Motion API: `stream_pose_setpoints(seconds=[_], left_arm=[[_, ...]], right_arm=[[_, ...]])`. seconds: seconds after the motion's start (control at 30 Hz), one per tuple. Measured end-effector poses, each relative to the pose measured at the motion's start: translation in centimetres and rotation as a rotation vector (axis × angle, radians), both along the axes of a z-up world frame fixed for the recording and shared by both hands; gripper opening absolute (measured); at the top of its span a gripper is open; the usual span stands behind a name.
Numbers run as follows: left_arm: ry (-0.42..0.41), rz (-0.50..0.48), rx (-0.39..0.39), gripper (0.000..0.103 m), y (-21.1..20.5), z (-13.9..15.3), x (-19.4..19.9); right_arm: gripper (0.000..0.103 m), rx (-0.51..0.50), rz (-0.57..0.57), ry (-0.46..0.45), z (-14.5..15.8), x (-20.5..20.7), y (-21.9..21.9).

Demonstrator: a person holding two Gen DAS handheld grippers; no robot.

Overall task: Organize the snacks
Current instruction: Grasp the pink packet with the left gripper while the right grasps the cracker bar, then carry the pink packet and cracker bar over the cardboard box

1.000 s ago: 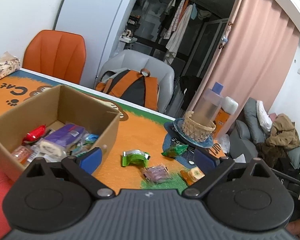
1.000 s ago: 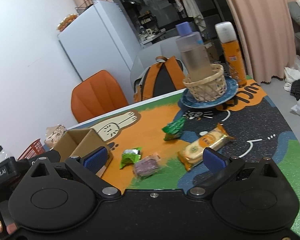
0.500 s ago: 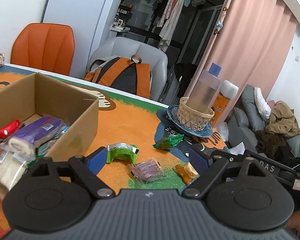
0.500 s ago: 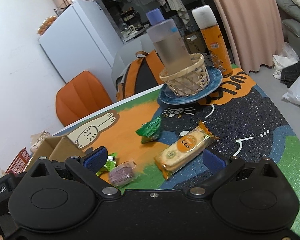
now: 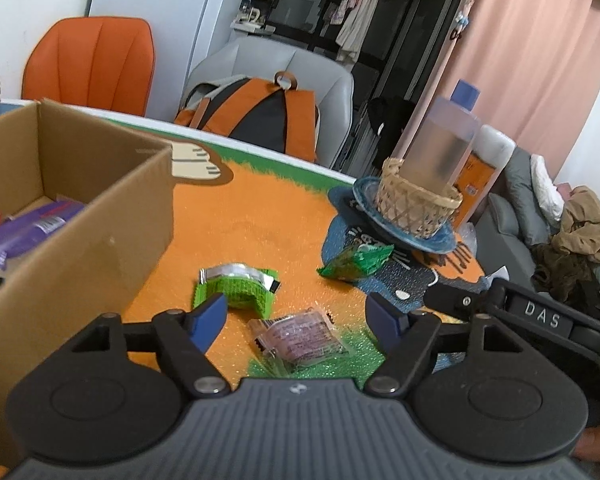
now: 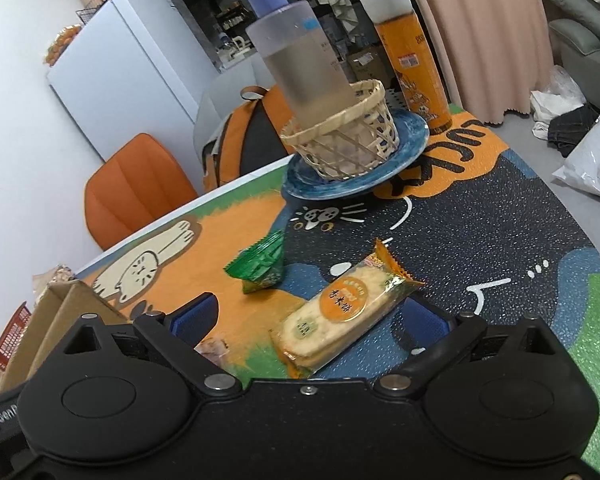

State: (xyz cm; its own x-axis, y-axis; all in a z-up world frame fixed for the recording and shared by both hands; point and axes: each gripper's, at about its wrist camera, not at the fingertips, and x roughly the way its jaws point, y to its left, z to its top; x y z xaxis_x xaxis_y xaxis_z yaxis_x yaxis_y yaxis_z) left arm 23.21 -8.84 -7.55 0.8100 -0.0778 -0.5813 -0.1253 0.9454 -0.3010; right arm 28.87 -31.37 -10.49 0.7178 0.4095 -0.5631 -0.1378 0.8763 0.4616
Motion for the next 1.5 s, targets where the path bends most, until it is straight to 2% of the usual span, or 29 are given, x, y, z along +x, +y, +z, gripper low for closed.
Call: stream_pose_setpoints(seconds=[0.23,0.43,0.6,0.73,0.8,0.97,1.03,1.23,1.27,1.3,1.5], left_arm=[[0.036,0.027,0.013,0.075,-0.3,-1.2,1.5],[0.051,0.042,0.015,0.075,-0.8,-2.0,2.4],[0.074,0.041,0.009,0.075,-1.2,-2.9,3.0],[0.069,0.032,0.025,0.075,-1.5,-3.0,2.8],[0.071,0.028,0.028,0.075,-1.6,-3.0,2.8],[0.073,-0.007,0.056,0.075,-2.4,-3.1,2.3],[0.071,-0.013,0.066,0.075,-2.6,-3.2,2.1],[0.069,-0.036,0.109,0.057,-3.3,-3.2,1.3],[0.067,-0.040,0.106,0.046,-3.3,-3.2,1.1],[0.066,-0.046,0.090,0.040,-3.1,-3.2,0.9],[0.031,-0.073,0.051,0.029,-2.6,-2.4,-0.5]], right_arm=[[0.098,-0.065,-0.020,0.019,-0.6,1.3,1.0],[0.092,-0.117,-0.033,0.049,-1.3,2.6,1.8],[0.088,-0.185,-0.036,0.037,-1.4,2.7,2.5],[0.074,-0.251,-0.046,0.023,-1.4,2.3,2.9],[0.069,-0.256,-0.051,0.018,-1.3,1.9,2.7],[0.043,-0.251,-0.044,0.020,-1.2,1.1,1.9],[0.037,-0.239,-0.039,0.024,-1.2,0.7,1.5],[0.036,-0.223,-0.020,0.021,-1.2,-0.4,1.3],[0.036,-0.209,-0.018,0.024,-1.2,-0.6,1.2],[0.036,-0.189,-0.015,0.026,-1.2,-0.7,1.1],[0.036,-0.129,-0.002,0.003,-0.2,-2.1,0.9]])
